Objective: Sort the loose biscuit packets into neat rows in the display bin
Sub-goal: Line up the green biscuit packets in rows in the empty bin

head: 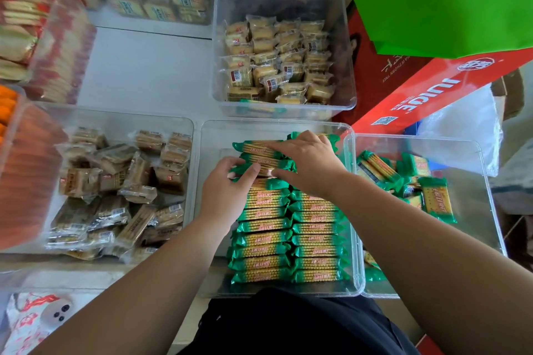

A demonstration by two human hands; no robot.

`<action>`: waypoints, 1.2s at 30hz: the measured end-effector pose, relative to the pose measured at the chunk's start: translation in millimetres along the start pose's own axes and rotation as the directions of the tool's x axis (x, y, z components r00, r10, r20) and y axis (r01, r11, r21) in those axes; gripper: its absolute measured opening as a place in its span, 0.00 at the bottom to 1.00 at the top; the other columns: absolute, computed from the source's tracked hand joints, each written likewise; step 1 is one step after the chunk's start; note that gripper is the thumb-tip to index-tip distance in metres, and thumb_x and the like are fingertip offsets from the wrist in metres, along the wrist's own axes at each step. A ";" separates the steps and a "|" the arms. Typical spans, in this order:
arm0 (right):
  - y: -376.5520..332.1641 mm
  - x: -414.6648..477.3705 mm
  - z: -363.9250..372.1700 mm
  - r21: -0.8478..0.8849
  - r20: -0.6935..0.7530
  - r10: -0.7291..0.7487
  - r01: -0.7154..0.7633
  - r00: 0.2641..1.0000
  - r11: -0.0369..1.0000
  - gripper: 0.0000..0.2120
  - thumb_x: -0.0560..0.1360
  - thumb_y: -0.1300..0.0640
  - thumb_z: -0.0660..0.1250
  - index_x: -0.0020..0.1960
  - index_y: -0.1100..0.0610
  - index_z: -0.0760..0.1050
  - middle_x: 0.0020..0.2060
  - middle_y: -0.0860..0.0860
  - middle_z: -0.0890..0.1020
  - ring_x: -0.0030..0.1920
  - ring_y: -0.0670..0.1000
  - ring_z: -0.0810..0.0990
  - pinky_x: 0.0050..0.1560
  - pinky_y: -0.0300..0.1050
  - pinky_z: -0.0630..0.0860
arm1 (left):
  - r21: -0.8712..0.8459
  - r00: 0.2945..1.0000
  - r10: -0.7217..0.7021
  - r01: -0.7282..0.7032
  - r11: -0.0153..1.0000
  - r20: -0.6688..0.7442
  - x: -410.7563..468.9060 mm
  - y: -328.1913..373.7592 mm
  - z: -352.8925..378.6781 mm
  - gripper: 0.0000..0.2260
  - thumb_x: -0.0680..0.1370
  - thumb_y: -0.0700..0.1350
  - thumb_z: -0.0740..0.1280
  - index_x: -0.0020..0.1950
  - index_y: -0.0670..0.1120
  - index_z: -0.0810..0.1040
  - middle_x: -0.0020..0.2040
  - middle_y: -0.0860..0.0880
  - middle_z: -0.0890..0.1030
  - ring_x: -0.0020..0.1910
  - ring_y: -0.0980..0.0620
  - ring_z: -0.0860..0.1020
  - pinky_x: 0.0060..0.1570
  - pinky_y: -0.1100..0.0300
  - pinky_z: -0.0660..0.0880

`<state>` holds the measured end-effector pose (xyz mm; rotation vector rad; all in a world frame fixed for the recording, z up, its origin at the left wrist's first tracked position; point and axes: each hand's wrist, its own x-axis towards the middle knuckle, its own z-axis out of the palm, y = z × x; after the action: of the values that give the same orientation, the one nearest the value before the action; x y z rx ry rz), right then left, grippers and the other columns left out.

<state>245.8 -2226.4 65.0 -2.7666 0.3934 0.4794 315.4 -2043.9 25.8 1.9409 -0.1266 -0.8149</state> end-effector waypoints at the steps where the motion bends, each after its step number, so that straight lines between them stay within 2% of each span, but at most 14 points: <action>1: 1.3 -1.4 0.6 0.014 -0.010 0.004 -0.004 1.000 1.000 0.29 0.79 0.36 0.62 0.77 0.39 0.62 0.66 0.43 0.78 0.68 0.53 0.66 0.69 0.54 0.59 | 0.027 1.000 0.008 -0.008 1.000 0.001 0.9 0.9 -0.2 0.13 0.80 0.57 0.69 0.58 0.50 0.77 0.50 0.52 0.84 0.49 0.51 0.84 0.45 0.52 0.81; 4: 2.6 -3.4 6.3 0.095 -0.091 0.059 -0.051 0.994 0.994 0.24 0.78 0.42 0.66 0.73 0.47 0.71 0.57 0.51 0.82 0.64 0.55 0.71 0.68 0.53 0.62 | -0.051 0.997 -0.076 0.078 0.996 0.033 4.7 -1.1 -0.7 0.13 0.83 0.55 0.64 0.60 0.47 0.76 0.49 0.50 0.83 0.49 0.50 0.84 0.44 0.55 0.78; 6: 2.9 -2.3 13.0 0.146 -0.199 0.077 -0.048 0.977 0.988 0.18 0.78 0.46 0.69 0.63 0.53 0.78 0.49 0.56 0.83 0.57 0.59 0.76 0.63 0.52 0.68 | -0.093 0.991 -0.120 0.126 0.988 0.067 5.2 -0.9 -2.6 0.13 0.84 0.54 0.63 0.63 0.47 0.72 0.50 0.49 0.83 0.48 0.51 0.83 0.44 0.56 0.76; 8: 2.8 -1.0 19.5 0.160 -0.259 0.071 -0.030 0.963 0.987 0.13 0.77 0.49 0.71 0.56 0.56 0.81 0.43 0.57 0.83 0.51 0.60 0.79 0.57 0.53 0.71 | -0.088 0.986 -0.140 0.148 0.985 0.087 6.0 -0.8 -3.9 0.14 0.84 0.54 0.62 0.64 0.47 0.70 0.49 0.49 0.82 0.46 0.53 0.83 0.41 0.58 0.73; 12: -0.3 1.6 23.8 0.214 -0.293 0.055 0.009 0.955 0.977 0.09 0.76 0.51 0.72 0.53 0.55 0.80 0.43 0.56 0.82 0.48 0.59 0.78 0.57 0.54 0.72 | 0.092 0.990 -0.114 0.106 0.990 0.084 5.1 -2.9 -4.3 0.12 0.85 0.55 0.61 0.58 0.47 0.74 0.47 0.50 0.83 0.45 0.53 0.82 0.38 0.59 0.71; 16: 3.8 -0.8 28.1 0.139 -0.299 0.039 0.003 0.953 0.990 0.05 0.74 0.51 0.74 0.46 0.52 0.83 0.51 0.50 0.85 0.55 0.57 0.76 0.59 0.56 0.71 | 0.167 0.995 -0.065 0.053 0.984 0.070 3.0 -2.5 -3.9 0.10 0.84 0.55 0.61 0.51 0.51 0.77 0.45 0.53 0.83 0.45 0.52 0.83 0.39 0.57 0.73; 18: 7.4 -3.4 32.6 0.089 -0.293 0.043 -0.018 0.955 0.996 0.06 0.76 0.50 0.71 0.46 0.50 0.85 0.57 0.46 0.83 0.58 0.57 0.74 0.61 0.56 0.70 | 0.155 0.992 -0.064 0.047 0.987 0.107 -1.0 0.3 -2.7 0.08 0.82 0.59 0.64 0.49 0.56 0.76 0.46 0.56 0.83 0.46 0.56 0.82 0.41 0.58 0.73; 21: 8.1 -7.9 35.4 0.154 -0.343 0.039 0.015 0.939 0.988 0.12 0.79 0.47 0.66 0.48 0.51 0.86 0.56 0.47 0.83 0.58 0.57 0.75 0.60 0.58 0.72 | 0.097 0.987 -0.079 0.066 0.993 0.140 -5.7 2.7 -0.4 0.13 0.75 0.65 0.68 0.51 0.58 0.75 0.50 0.57 0.84 0.48 0.58 0.82 0.47 0.56 0.77; 24: 5.0 -14.8 31.5 0.273 -0.347 0.043 0.057 0.937 0.960 0.23 0.76 0.33 0.61 0.48 0.50 0.86 0.53 0.46 0.81 0.56 0.54 0.75 0.58 0.52 0.70 | 0.090 0.989 -0.104 0.095 0.991 0.103 -4.3 2.9 2.5 0.17 0.72 0.67 0.69 0.53 0.57 0.75 0.50 0.57 0.83 0.48 0.57 0.81 0.44 0.57 0.76; 26: 3.3 -20.1 30.9 0.247 -0.338 0.003 0.086 0.941 0.965 0.27 0.71 0.27 0.63 0.49 0.48 0.86 0.51 0.47 0.80 0.54 0.53 0.74 0.56 0.51 0.70 | 0.088 0.991 -0.110 0.103 0.991 0.078 -2.7 4.3 5.2 0.19 0.74 0.65 0.71 0.56 0.54 0.76 0.49 0.56 0.83 0.48 0.57 0.81 0.40 0.58 0.74; 29: 3.8 -25.0 29.8 0.172 -0.338 -0.050 0.113 0.940 0.979 0.22 0.71 0.34 0.67 0.52 0.50 0.85 0.45 0.47 0.81 0.48 0.55 0.76 0.53 0.54 0.75 | 0.055 0.988 -0.134 0.130 0.990 0.074 -0.5 7.6 7.6 0.20 0.75 0.62 0.72 0.58 0.52 0.75 0.49 0.55 0.83 0.46 0.58 0.82 0.38 0.60 0.73; 31: 3.5 -26.7 27.1 0.190 -0.335 -0.053 0.122 0.941 0.974 0.18 0.73 0.41 0.70 0.57 0.51 0.84 0.40 0.47 0.83 0.46 0.55 0.78 0.50 0.54 0.77 | 0.053 0.986 -0.150 0.146 0.988 0.070 2.2 7.5 6.9 0.20 0.75 0.62 0.72 0.59 0.52 0.75 0.49 0.55 0.84 0.45 0.57 0.83 0.38 0.60 0.74; 33: -1.2 -27.8 24.0 0.174 -0.296 -0.061 0.117 0.953 0.978 0.20 0.74 0.39 0.69 0.59 0.50 0.82 0.38 0.47 0.83 0.44 0.55 0.80 0.50 0.51 0.77 | 0.075 0.986 -0.149 0.144 0.987 0.074 4.5 6.6 4.8 0.19 0.76 0.63 0.70 0.58 0.51 0.76 0.49 0.53 0.84 0.45 0.54 0.84 0.39 0.58 0.75; 36: -17.1 -21.7 20.2 0.069 -0.207 -0.074 0.090 0.976 0.994 0.20 0.77 0.35 0.63 0.50 0.51 0.82 0.36 0.48 0.81 0.41 0.54 0.79 0.47 0.48 0.75 | 0.062 0.982 -0.162 0.156 0.986 0.100 5.1 3.7 1.6 0.19 0.81 0.64 0.62 0.56 0.49 0.79 0.47 0.50 0.86 0.45 0.51 0.84 0.41 0.55 0.75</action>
<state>225.9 -2199.3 59.1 -2.7508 0.3343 0.1566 319.4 -2049.1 25.8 1.9781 -0.0568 -1.0288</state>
